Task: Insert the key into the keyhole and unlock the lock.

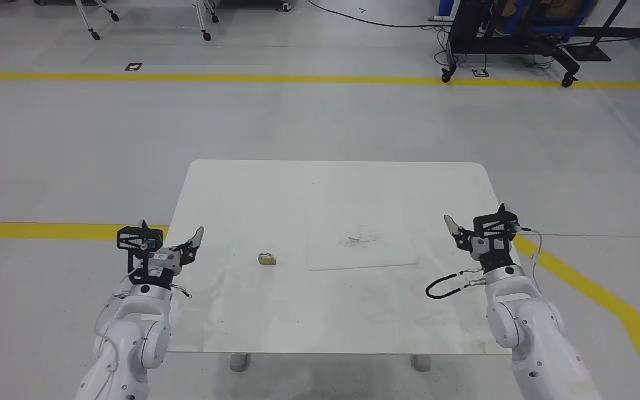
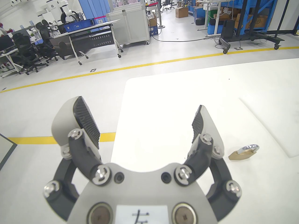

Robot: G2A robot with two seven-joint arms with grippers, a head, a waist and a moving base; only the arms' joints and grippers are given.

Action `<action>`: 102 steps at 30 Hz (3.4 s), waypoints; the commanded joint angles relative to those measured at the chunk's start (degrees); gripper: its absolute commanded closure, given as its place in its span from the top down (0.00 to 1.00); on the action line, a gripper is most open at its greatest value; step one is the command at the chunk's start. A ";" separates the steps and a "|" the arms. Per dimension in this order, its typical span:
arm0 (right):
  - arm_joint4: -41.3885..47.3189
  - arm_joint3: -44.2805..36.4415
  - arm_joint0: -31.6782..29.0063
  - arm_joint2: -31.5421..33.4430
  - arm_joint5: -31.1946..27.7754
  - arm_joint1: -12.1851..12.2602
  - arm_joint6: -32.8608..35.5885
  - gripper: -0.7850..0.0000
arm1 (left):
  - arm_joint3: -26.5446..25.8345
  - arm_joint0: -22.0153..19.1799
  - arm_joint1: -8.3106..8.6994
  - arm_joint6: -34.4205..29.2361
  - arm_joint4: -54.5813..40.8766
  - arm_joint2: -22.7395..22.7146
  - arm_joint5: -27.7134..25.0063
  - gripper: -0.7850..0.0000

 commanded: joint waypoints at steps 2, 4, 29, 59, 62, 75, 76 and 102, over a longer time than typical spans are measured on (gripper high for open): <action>0.00 0.00 0.00 0.00 0.00 0.00 0.00 1.00 | 0.00 0.00 0.00 0.00 0.00 0.00 0.00 1.00; 0.00 0.00 0.00 0.00 0.00 0.00 0.00 1.00 | 0.00 0.00 0.00 0.00 0.00 0.00 0.00 1.00; -3.30 26.33 25.51 -25.28 -29.72 -2.57 8.53 1.00 | 0.00 0.00 0.00 0.00 0.00 0.00 0.00 1.00; -13.21 38.61 35.83 -34.18 -33.15 -4.12 1.69 0.00 | 0.00 0.00 0.00 0.00 0.00 0.00 0.00 1.00; -14.23 36.50 34.56 -33.34 -33.98 -3.57 1.16 0.00 | 0.00 0.00 0.00 0.00 0.00 0.00 0.00 1.00; -11.29 27.30 28.58 -26.81 -33.88 -1.60 4.18 0.00 | 0.00 0.00 0.00 0.00 0.00 0.00 0.00 1.00; -11.35 27.25 28.48 -26.87 -33.78 -1.59 4.67 0.00 | 0.00 0.00 0.00 0.00 0.00 0.00 0.00 1.00; -12.17 27.63 28.66 -27.34 -32.33 -1.69 6.47 0.00 | 9.82 -24.45 -2.55 -17.40 3.27 24.62 -15.73 1.00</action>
